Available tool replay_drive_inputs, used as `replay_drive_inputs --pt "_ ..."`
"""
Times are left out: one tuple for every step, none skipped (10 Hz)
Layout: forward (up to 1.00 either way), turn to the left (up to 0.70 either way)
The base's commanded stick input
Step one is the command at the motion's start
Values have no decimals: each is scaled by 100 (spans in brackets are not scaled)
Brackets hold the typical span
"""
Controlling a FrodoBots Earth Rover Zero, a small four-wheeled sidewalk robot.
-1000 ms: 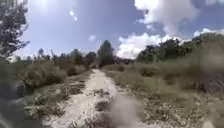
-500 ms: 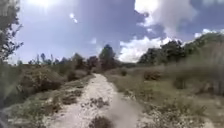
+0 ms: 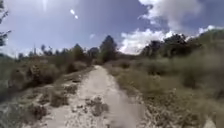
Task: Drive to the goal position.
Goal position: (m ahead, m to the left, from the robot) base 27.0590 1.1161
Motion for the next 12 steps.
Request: replay_drive_inputs --pt "70 23" --pt "70 10" --pt "70 0" --pt "70 0" --pt "70 0" --pt "70 0" --pt "70 0" --pt "70 0" --pt "70 0" --pt "70 0" --pt "70 0" --pt "70 0"
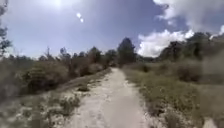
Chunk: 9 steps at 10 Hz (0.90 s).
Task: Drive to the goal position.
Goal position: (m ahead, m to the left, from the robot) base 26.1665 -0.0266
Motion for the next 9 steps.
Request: replay_drive_inputs --pt "70 0" --pt "70 -4" --pt "70 -35" --pt "70 -34" --pt "70 -17" --pt "70 -3" --pt "70 0" --pt "70 0" --pt "70 0"
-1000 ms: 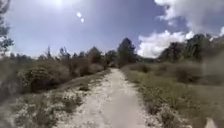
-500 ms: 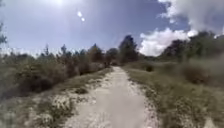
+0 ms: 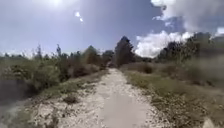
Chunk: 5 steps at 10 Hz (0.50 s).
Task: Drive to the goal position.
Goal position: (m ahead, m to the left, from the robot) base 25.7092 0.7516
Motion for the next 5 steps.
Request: replay_drive_inputs --pt "70 0" --pt "70 0" --pt "70 0" --pt "70 0" --pt "70 0"
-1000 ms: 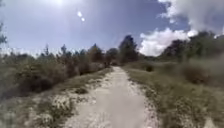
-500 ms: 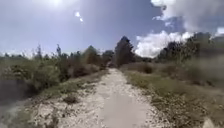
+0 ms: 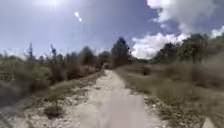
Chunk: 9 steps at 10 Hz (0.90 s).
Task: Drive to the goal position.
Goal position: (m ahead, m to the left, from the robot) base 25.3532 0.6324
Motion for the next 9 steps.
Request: replay_drive_inputs --pt "70 0" --pt "70 0" --pt "70 0" --pt "70 0" --pt "70 0" --pt "70 0" --pt "70 0" --pt "70 -10" --pt "70 -35"
